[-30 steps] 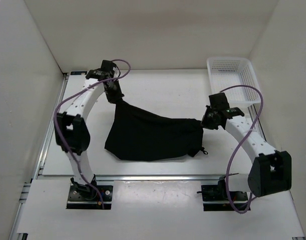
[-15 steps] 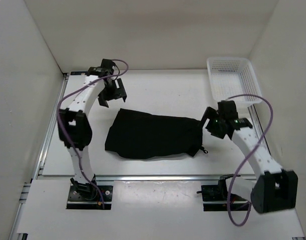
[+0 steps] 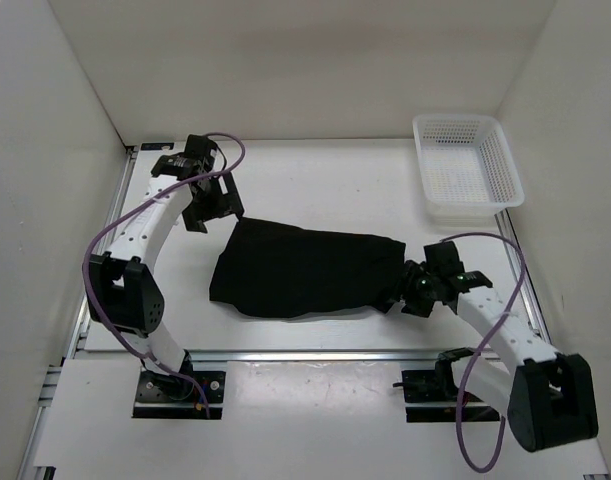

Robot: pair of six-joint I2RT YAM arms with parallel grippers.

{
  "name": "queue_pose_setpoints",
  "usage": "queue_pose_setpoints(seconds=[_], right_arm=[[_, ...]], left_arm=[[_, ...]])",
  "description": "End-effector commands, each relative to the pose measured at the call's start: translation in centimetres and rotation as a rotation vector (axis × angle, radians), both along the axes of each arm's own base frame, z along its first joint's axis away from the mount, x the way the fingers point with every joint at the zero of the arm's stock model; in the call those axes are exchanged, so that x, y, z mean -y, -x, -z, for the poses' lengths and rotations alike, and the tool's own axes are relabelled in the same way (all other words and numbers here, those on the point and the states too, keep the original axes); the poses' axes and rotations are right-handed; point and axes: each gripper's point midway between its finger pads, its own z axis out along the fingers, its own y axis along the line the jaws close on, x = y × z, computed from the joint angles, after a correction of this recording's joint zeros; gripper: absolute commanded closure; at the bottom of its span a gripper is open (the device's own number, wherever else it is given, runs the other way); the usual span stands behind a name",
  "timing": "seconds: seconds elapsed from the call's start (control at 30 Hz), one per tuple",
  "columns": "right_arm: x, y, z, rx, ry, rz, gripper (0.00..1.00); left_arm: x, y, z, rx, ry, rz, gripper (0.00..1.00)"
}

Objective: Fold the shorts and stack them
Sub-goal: Fold the shorts

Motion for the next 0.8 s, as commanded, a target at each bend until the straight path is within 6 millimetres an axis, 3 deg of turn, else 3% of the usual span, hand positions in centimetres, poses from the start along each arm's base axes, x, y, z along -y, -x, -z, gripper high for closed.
queue_pose_setpoints(seconds=[0.0,0.1,0.13,0.17,0.2,0.23,0.4,0.5,0.57,0.6,0.63,0.67,0.77], right_arm=[[-1.8,-1.6,0.2,0.052,-0.013,-0.089,0.4],[-2.3,-2.9,0.7,0.061,0.015,-0.102,0.47],[-2.2,-3.3,0.7,0.062,0.025,-0.096,0.56],[-1.8,-3.5,0.7,0.059,0.057,-0.096,0.81],[-1.1,-3.4,0.6,0.039,0.096,-0.08,0.94],[0.0,-4.5,-0.2,0.071,0.166,-0.05,1.0],[3.7,-5.5,-4.6,0.179,0.352,-0.003,1.0],[3.8,-5.8,-5.2,0.198,0.355,0.005,1.0],[4.5,-5.2,-4.5,0.13,0.397,0.028,0.88],[4.8,-4.8,-3.4,0.061,0.421,0.035,0.78],[4.8,-4.4,-3.6,0.017,0.427,0.047,0.6],[4.8,-4.3,-3.2,-0.018,0.432,0.055,0.55],[4.1,-3.9,-3.3,-0.014,0.371,0.1,0.23]], left_arm=[[0.6,-0.3,-1.3,0.05,0.035,0.006,0.0],[0.7,-0.3,-1.3,0.049,0.039,-0.003,0.0],[0.7,-0.5,-1.7,0.06,0.041,-0.003,0.0],[0.7,-0.5,-1.7,0.06,0.041,-0.003,0.0],[0.7,-0.5,-1.7,0.06,0.041,-0.003,0.0],[0.7,-0.5,-1.9,0.061,0.042,-0.003,0.0],[0.7,-0.7,-2.2,0.071,0.039,0.007,0.0],[0.7,-0.8,-1.9,0.062,0.037,0.007,0.0],[0.9,-0.5,-1.6,0.051,0.043,0.021,0.0],[0.8,-0.2,-1.1,0.036,0.04,0.021,0.0],[0.9,-0.1,-0.7,0.028,0.047,0.025,0.0],[0.9,0.1,-0.4,0.019,0.046,0.025,0.0],[1.0,0.6,0.6,-0.006,0.047,0.037,0.0]])
